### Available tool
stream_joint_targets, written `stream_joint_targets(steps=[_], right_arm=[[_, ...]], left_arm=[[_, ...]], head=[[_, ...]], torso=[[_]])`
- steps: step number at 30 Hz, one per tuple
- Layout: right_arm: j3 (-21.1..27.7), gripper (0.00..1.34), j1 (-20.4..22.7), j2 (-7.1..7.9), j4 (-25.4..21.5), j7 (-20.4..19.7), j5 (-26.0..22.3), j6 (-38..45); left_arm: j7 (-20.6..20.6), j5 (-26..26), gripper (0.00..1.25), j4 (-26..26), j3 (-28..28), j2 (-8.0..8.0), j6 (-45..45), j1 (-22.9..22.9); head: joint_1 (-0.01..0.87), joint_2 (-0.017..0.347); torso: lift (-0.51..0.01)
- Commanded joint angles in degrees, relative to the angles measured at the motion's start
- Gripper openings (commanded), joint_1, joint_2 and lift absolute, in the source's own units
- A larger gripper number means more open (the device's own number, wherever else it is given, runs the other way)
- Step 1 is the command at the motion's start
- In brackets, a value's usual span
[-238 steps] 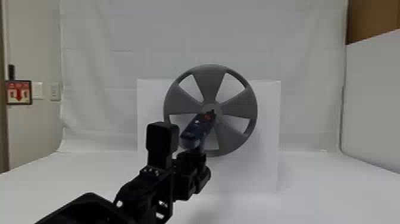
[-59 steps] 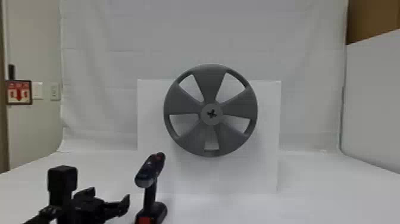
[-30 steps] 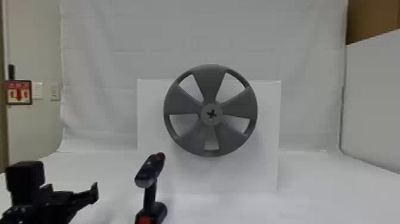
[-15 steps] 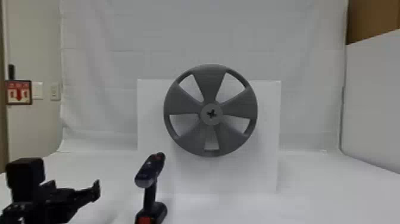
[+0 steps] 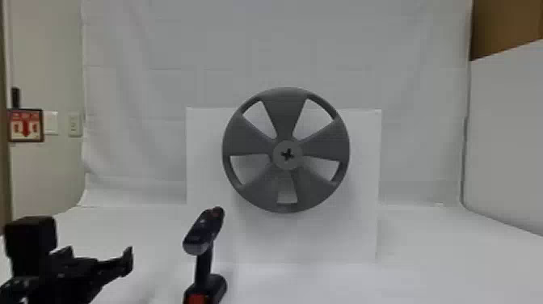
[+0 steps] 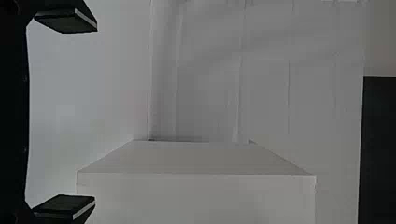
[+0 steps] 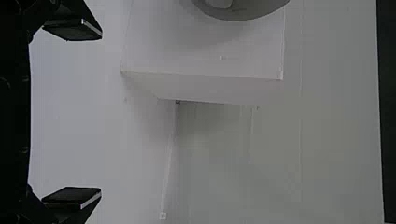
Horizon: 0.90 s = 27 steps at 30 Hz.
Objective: Grasp the drill and bring into the middle of wheel
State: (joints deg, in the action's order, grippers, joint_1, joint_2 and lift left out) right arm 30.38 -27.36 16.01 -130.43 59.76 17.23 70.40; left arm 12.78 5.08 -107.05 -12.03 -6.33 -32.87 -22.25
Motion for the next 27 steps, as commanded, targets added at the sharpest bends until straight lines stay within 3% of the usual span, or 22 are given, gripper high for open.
stream_joint_targets(steps=[1, 27], right_arm=[[-0.1, 1.22, -0.1, -0.02, 0.0, -0.1, 0.0, 0.0], [-0.3, 1.22, -0.2, 0.42, 0.0, 0.0, -0.1, 0.0]], left_arm=[[0.1, 0.0, 1.25, 0.0, 0.2, 0.00, 0.0, -0.1], [0.1, -0.3, 1.24, -0.1, 0.3, 0.09, -1.0, -0.1]], head=[[0.054, 0.031], [0.054, 0.031]], torso=[[-0.403], [-0.403]])
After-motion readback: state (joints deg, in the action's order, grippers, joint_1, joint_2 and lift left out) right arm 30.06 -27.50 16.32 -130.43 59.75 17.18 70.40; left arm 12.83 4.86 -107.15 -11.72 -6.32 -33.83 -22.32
